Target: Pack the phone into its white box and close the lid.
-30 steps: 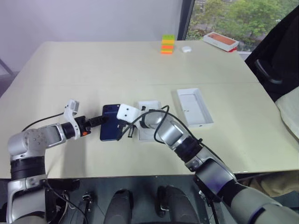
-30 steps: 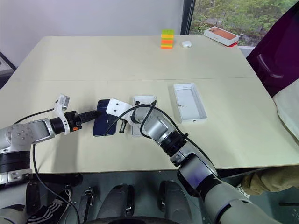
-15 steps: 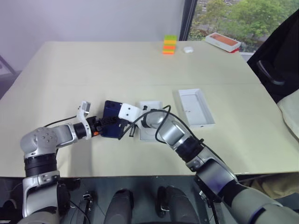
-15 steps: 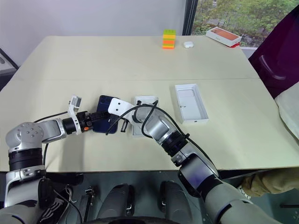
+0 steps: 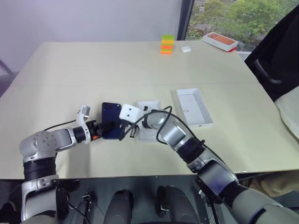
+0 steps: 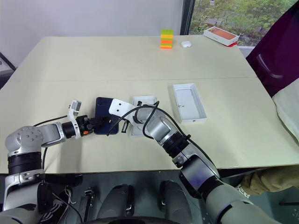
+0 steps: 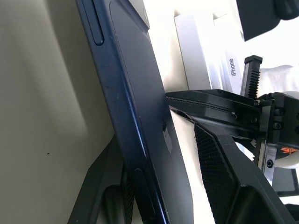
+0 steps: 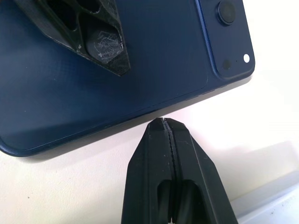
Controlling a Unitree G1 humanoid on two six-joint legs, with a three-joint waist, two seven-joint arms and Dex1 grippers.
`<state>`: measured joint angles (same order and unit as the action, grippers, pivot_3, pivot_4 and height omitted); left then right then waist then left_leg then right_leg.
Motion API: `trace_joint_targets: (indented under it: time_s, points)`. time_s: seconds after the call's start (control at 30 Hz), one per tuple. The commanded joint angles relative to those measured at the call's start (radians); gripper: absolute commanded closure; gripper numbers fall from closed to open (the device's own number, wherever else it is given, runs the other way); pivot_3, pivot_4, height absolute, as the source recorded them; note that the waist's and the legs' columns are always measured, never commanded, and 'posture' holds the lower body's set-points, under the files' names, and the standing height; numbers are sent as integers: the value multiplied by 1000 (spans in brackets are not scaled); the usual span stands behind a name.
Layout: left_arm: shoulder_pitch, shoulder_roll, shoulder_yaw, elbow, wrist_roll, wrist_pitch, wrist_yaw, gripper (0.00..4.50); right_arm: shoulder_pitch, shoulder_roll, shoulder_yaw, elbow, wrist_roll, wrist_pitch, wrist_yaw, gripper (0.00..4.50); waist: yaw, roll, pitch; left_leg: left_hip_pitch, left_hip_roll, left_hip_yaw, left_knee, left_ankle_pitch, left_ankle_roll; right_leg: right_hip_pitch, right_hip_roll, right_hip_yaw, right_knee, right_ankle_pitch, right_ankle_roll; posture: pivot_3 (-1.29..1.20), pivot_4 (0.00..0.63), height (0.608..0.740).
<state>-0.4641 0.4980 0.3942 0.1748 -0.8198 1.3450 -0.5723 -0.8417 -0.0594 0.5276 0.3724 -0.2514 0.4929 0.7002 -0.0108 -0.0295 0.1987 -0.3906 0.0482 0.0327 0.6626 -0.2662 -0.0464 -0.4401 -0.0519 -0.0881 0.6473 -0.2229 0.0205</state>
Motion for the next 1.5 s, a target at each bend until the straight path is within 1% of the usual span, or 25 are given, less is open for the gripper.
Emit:
trace_joint_targets:
  time_s: [0.03, 0.1, 0.4, 0.5, 0.6, 0.63, 0.67, 0.73, 0.77, 0.8, 0.9, 0.97, 1.0, 1.1, 1.27, 1.4, 1.5]
  points:
    - [31, -13, 2, 13, -8, 25, 8, 3326, 10, -10, 5, -33, -10, 0, 2, 4500, -2, 0, 0, 0, 0, 0, 0, 0, 0, 0, 0, 0, 0, 0, 0, 0, 150, 740]
    - [40, -16, 1, 7, -10, 21, 9, 4224, 14, -13, 7, -44, -10, 1, 5, 4500, 1, -1, -1, 0, 0, 0, 0, 0, 0, 0, 0, 0, 0, 0, 0, 0, 150, 740]
    - [68, -7, 40, 12, -48, 40, 7, 4224, 14, -23, -56, -109, 37, 5, 7, 4500, -5, -1, -1, 0, 1, -1, -1, 0, 0, 0, 1, 0, 0, 0, 0, 0, 150, 740]
    - [55, -16, 97, 36, -83, 54, 15, 4224, 28, 7, -164, -191, 162, 30, 32, 4500, -4, -1, -1, 0, 1, -1, -1, 0, 0, 0, 1, 0, 0, 0, 0, 0, 150, 740]
    - [49, -16, 131, 37, -99, 47, 25, 4224, 33, 37, -270, -264, 299, 127, 65, 4500, -7, -1, 0, 0, 2, -1, -1, 0, 0, -1, 2, 0, 0, 0, 0, 0, 150, 740]
    - [44, -15, 141, 34, -101, 37, 31, 4224, 33, 45, -323, -290, 359, 166, 70, 4500, -6, -1, 0, 0, 2, -1, -1, 0, 0, -1, 2, 0, 0, 0, 0, 0, 150, 740]
    - [40, -12, 146, 29, -110, 39, 31, 4266, 30, 45, -360, -304, 400, 204, 73, 4249, -6, -1, 0, 0, 2, -1, -1, 0, 0, -1, 2, 0, 0, 0, 0, 0, 150, 740]
    - [21, -12, 175, 19, -147, 71, 43, 4281, 53, -6, -355, -355, 410, 172, 105, 3617, -5, -1, 0, 0, 2, -1, -1, 0, 0, -1, 2, -1, 0, 0, 0, 0, 150, 740]
    - [12, -15, 191, 13, -165, 85, 53, 4281, 65, -32, -354, -377, 417, 157, 120, 3222, -5, -1, 0, -1, 2, -1, -1, 0, 0, -1, 2, -1, 0, 0, 0, 0, 150, 740]
    - [5, -19, 206, 9, -177, 97, 64, 4281, 78, -54, -365, -399, 440, 151, 136, 2647, -4, -1, 0, -1, 2, -1, -1, 0, 0, -2, 2, -1, 0, 0, 0, 0, 150, 740]
    - [-7, -46, 244, 2, -206, 155, 109, 4281, 124, -143, -377, -448, 467, 106, 185, 1204, -1, -1, 0, -2, 1, -1, -1, 0, 0, -2, 2, -1, -1, 0, 0, 0, 150, 740]
    - [-17, -69, 266, -9, -222, 182, 140, 4281, 154, -191, -386, -469, 479, 65, 207, 131, -2, -1, 0, -2, 1, -1, -1, 0, 0, -2, 1, -1, -2, 0, 0, 0, 150, 740]
    - [-28, -88, 282, -13, -231, 198, 164, 4281, 173, -222, -393, -480, 479, 31, 220, 54, -1, -1, 1, -2, 1, -1, -1, 0, 0, -2, 1, -1, -2, 0, 0, 0, 150, 740]
    - [-64, -150, 315, -52, -266, 250, 224, 4281, 248, -318, -428, -517, 516, -42, 295, 54, 1, -3, 2, -3, 0, -1, -1, 0, 0, -2, 1, -2, -2, -2, 3, 0, 150, 740]
    - [-132, -207, 352, -47, -326, 269, 325, 4281, 335, -414, -486, -512, 538, -186, 342, 54, -3, -4, 2, -3, 0, 0, -1, 0, 0, -2, 2, -2, -1, -2, 3, 0, 150, 740]
    - [-164, -291, 294, -51, -380, 269, 414, 4281, 428, -530, -565, -480, 560, -288, 415, 54, 3, -4, 3, -2, 1, 1, -1, 0, 0, -2, 3, -2, -2, -2, 3, 0, 150, 740]
    - [-182, -346, 289, -52, -392, 269, 479, 4281, 452, -567, -576, -467, 567, -324, 430, 54, 1, -5, 3, -3, 0, 3, -1, 0, 0, -1, 2, -1, -2, -2, 4, 0, 150, 740]
